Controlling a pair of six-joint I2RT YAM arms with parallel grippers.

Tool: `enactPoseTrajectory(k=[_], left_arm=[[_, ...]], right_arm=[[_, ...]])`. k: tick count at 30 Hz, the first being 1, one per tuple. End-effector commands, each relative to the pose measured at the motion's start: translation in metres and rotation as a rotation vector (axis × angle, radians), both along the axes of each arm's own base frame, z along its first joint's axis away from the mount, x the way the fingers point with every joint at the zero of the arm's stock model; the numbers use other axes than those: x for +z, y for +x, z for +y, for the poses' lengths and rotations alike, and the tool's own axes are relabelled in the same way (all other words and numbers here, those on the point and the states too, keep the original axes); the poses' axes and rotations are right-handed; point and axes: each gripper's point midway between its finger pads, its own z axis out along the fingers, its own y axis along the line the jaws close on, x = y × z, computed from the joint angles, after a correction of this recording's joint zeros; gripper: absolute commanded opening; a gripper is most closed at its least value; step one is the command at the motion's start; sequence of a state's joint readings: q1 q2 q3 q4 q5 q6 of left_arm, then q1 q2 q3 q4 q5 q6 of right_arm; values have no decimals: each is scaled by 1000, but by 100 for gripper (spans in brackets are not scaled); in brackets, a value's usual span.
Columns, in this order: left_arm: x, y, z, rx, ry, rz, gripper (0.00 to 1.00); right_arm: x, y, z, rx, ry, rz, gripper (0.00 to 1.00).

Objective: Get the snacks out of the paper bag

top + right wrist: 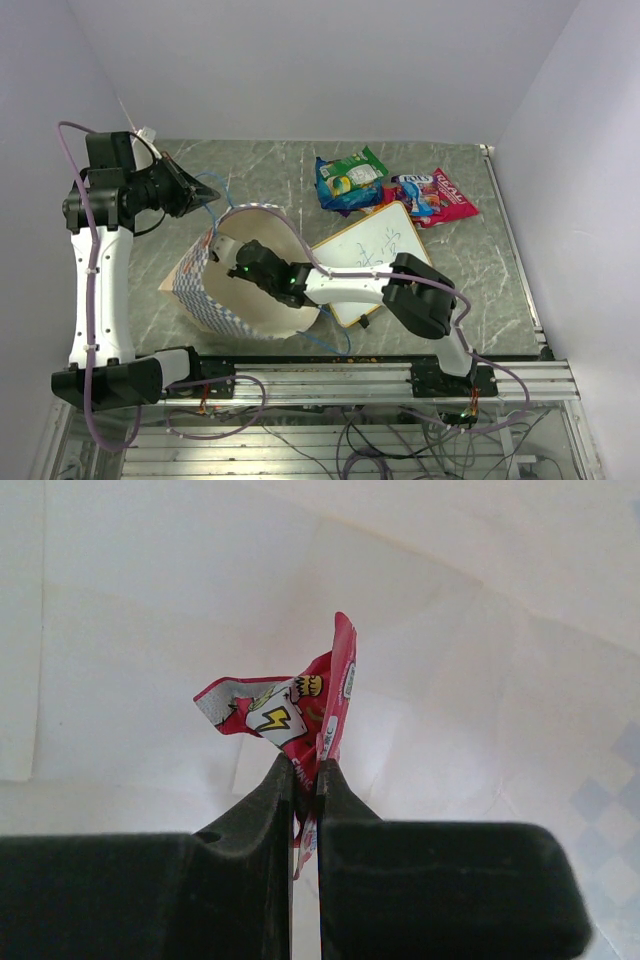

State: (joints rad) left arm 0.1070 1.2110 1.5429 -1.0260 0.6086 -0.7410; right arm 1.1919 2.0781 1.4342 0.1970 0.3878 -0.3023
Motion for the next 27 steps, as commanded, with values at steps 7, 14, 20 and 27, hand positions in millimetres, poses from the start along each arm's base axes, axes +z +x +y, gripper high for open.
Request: enactPoseTrajectory(k=[7,14,20,27], left_arm=[[-9,2,17,45,64,-13,7],[-20,10,50,125,213,82,7],[-33,19,86,192,365,182,7],[-58,15,151,321,633,382,7]], right_arm=[[39,-18,-15,43,46,58,0],[77,-26,-45,39,45,64,0],[137,-36,-60,59,123,41,0],[263,-30,-94,-55,407,-84,0]])
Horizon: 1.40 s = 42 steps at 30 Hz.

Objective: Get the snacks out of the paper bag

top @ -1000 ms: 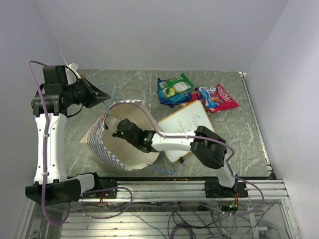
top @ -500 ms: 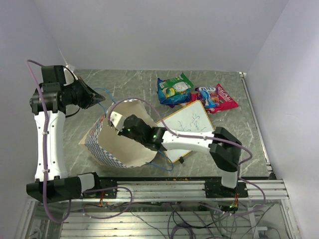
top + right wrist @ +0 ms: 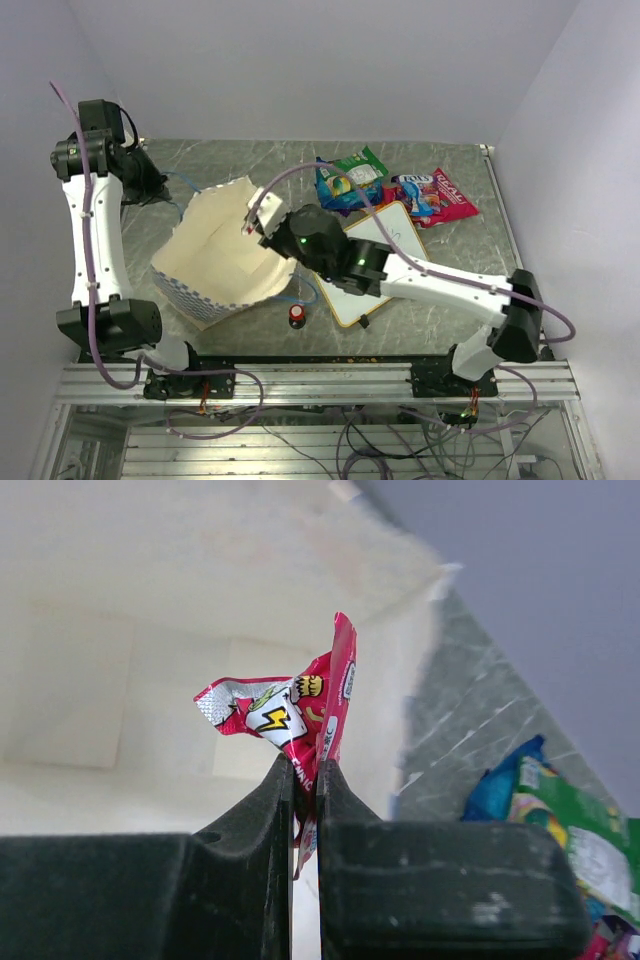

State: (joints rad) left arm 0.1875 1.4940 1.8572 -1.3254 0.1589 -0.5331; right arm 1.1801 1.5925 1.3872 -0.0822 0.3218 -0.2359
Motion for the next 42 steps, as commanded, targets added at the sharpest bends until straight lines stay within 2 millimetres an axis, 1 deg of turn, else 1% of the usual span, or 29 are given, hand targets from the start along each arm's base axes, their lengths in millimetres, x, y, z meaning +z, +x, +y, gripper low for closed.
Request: enactPoseTrajectory(k=[1,2,4,6,8,9,11,13,14,16,18,21,23,25,28,29,31,32,33,34,39,42], left_arm=[[-16,-20,53,96,220,153,7],[-18,-21,60,113,239,173,7],[-16,-17,63,119,244,174,7],[-11,-15,68,136,259,164,10],[-4,-15,78,168,296,161,15],[1,-15,83,184,311,156,17],[8,-13,88,208,320,134,18],[10,-12,89,228,298,122,19],[9,-12,89,234,280,120,19],[4,-10,86,240,239,118,21],[-3,-9,83,242,200,121,22],[-11,-13,85,254,189,142,23],[-13,-18,94,281,203,159,27],[-11,-18,94,295,179,162,38],[5,-10,86,274,134,107,61],[12,-9,86,274,131,92,66],[28,-3,86,264,125,40,84],[32,-3,86,273,120,26,93],[34,-4,86,281,115,17,98],[35,-4,86,286,112,14,100],[33,-5,86,280,82,16,100],[42,-5,87,285,79,-15,99]], right_arm=[[109,7,-31,-108,246,-100,0],[126,8,-39,-124,280,-123,0],[155,13,-57,-161,348,-162,0],[176,25,-76,-211,401,-180,0],[184,45,-99,-283,430,-178,0],[182,57,-109,-321,428,-172,0],[169,81,-131,-410,402,-162,0],[152,102,-153,-496,357,-140,0],[141,113,-162,-533,332,-123,0],[118,137,-189,-621,297,-74,0],[96,155,-210,-684,287,-12,0],[70,176,-241,-747,291,65,0],[52,186,-261,-793,290,104,0],[35,195,-284,-848,273,134,0],[14,202,-297,-874,243,171,0],[10,203,-298,-874,237,179,0],[6,204,-301,-873,236,183,0],[4,205,-302,-872,235,185,0],[2,205,-303,-872,232,187,0],[-1,206,-306,-880,228,190,0],[-8,214,-323,-922,227,204,0],[-15,220,-340,-968,235,219,0]])
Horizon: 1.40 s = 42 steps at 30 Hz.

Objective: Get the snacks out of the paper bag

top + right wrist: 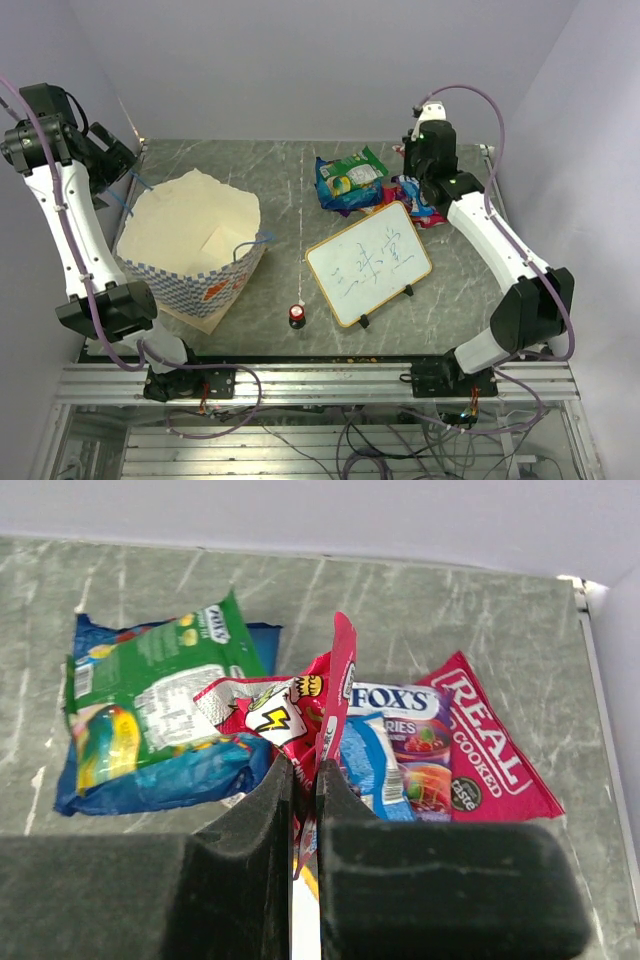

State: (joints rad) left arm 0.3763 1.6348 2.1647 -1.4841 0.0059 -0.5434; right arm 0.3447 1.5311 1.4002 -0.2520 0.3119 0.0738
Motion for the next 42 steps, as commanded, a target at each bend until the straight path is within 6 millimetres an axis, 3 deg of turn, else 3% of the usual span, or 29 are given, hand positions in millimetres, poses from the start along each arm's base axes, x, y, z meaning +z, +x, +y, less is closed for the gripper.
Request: enactPoseTrajectory(k=[1,6,12,18,26,29,34,37,42], left_arm=[[18,-2,-2,-5,-29,-67,99],[53,5,-9,-79,-30,-211,99],[80,7,-23,-183,-30,-331,96],[107,4,-28,-253,41,-427,97],[131,9,-57,-390,-5,-536,95],[146,10,-74,-455,35,-581,96],[163,13,-119,-617,78,-645,95],[166,10,-147,-715,53,-673,95],[182,-2,-173,-810,53,-740,95]], right_arm=[[-13,13,-26,-71,38,20,0],[-35,24,-55,-153,70,66,0],[-87,35,-98,-300,139,186,0],[-138,40,-108,-288,236,301,0],[-180,28,-111,-292,227,409,0],[-187,21,-108,-277,226,437,1],[-181,17,-110,-271,213,424,10],[-181,13,-108,-252,210,429,19],[-173,5,-108,-240,199,438,36]])
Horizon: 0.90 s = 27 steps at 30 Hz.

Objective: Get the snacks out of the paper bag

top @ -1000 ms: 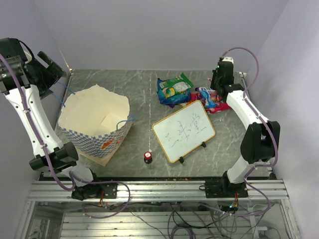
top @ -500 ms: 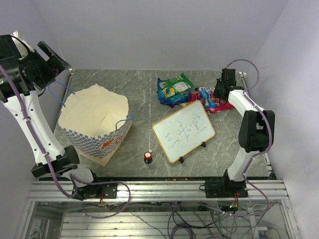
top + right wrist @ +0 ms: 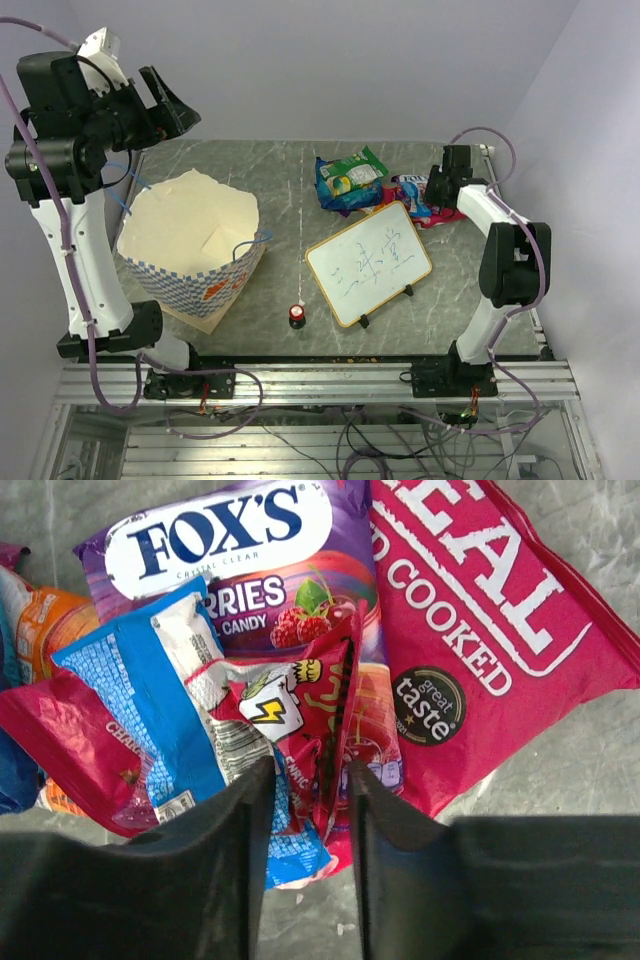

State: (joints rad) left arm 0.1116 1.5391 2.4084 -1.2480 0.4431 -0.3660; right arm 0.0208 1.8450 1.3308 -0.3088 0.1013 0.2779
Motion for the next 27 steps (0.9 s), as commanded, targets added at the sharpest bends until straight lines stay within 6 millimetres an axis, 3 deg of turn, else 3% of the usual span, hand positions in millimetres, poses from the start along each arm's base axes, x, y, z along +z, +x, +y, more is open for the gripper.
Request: enactPoseTrajectory(k=[1,7,12,15,16,20,27], left_arm=[[31,-16,-25,-110,24,-135,95],[39,-45,-54,-198,62,-186,96],[32,-77,-61,-211,108,-186,97],[36,-94,-57,-205,110,-211,97],[38,-98,-55,-194,110,-228,97],[59,-116,-37,-74,77,-395,99],[62,-115,-21,53,10,-415,100]], right_arm=[[18,-13,-1,22,-11,-10,40],[50,-28,1,40,-30,-48,63],[88,-48,25,94,-43,-44,85],[132,-65,45,124,-84,-87,100],[160,-71,51,123,-98,-131,100],[227,-114,68,198,-55,-213,100],[336,-204,73,309,87,-576,100]])
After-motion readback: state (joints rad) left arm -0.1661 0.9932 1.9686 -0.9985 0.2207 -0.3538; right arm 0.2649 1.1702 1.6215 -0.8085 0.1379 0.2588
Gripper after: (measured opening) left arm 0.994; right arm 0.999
